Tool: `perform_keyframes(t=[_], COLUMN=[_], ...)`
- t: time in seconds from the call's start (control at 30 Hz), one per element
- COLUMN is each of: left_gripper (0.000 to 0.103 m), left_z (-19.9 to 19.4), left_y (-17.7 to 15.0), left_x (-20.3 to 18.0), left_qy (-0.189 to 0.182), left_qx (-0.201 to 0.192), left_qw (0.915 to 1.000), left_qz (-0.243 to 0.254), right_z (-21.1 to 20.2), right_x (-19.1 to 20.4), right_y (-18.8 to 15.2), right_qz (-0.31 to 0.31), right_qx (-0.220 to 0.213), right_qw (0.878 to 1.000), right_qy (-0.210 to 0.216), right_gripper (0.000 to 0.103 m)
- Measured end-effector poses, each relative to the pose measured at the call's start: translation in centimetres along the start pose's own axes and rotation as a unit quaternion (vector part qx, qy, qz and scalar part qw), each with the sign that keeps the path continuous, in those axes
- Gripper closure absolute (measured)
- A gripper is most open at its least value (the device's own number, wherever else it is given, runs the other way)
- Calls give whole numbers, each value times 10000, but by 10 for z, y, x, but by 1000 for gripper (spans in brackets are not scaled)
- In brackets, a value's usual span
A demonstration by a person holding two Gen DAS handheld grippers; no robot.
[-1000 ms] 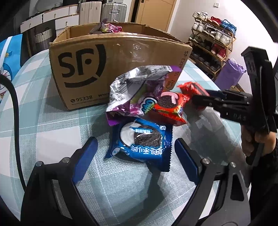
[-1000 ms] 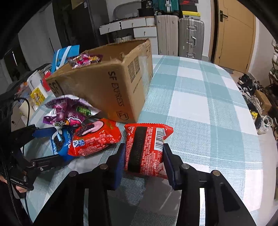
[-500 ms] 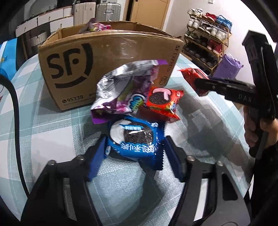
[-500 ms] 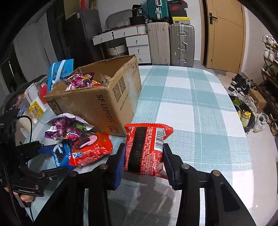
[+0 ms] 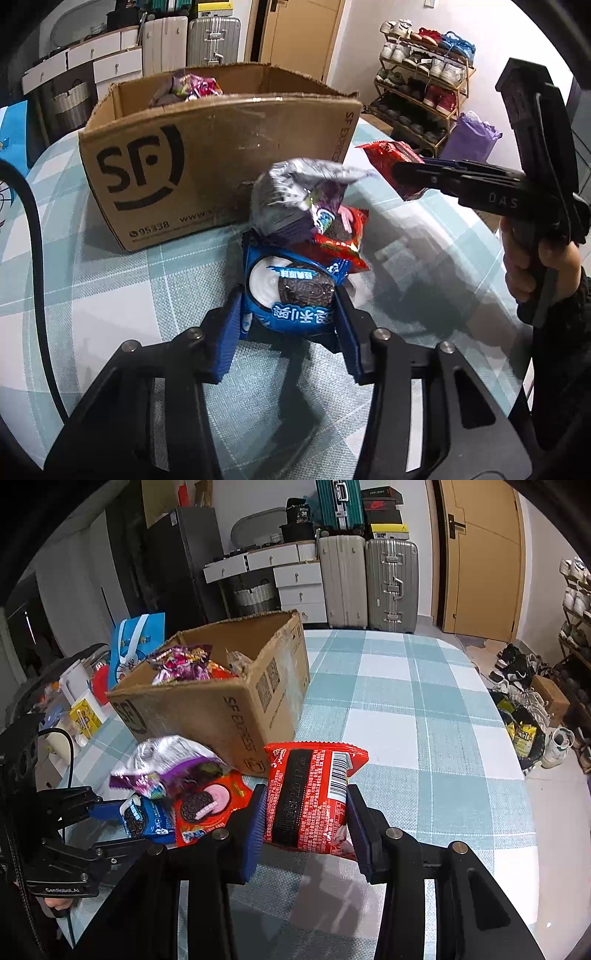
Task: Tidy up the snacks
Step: 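Grasp the blue Oreo pack with the left gripper while the right lifts the red chip bag, then carry both held bags over the cardboard box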
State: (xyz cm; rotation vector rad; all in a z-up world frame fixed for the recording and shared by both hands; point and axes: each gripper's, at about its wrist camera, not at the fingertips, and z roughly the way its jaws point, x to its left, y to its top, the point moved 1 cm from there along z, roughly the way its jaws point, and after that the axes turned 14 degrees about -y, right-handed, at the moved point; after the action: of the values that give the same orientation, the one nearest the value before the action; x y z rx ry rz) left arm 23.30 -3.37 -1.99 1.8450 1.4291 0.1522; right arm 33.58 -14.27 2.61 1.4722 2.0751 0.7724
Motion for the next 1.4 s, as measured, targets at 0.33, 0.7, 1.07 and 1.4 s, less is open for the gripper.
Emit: perform_keyframes(t=[0.33,0.7,1.07,1.4], left_gripper=[59,59,59,59], left_z=[-41,-102,-157,-184], left_y=[8,13,14,12], left_x=[7,8,11,21], left_qy=[-130,-159,-84,59], left_qx=[-395,-901,-1251,-1394], left_qw=[9991,9958,9921,9902], left_qz=[-53,13,2,-72], right_z=[-13,-25,-31,-37], right_x=[-6,-11,-15,-10], right_y=[5,8,10,10], right_qz=[139,396,522,526], right_qx=[-227,-440,-542,-662], right_qw=[9996,9981,9968,9957], right_qy=[42,167,262,387], right_gripper=[61,61,61,61])
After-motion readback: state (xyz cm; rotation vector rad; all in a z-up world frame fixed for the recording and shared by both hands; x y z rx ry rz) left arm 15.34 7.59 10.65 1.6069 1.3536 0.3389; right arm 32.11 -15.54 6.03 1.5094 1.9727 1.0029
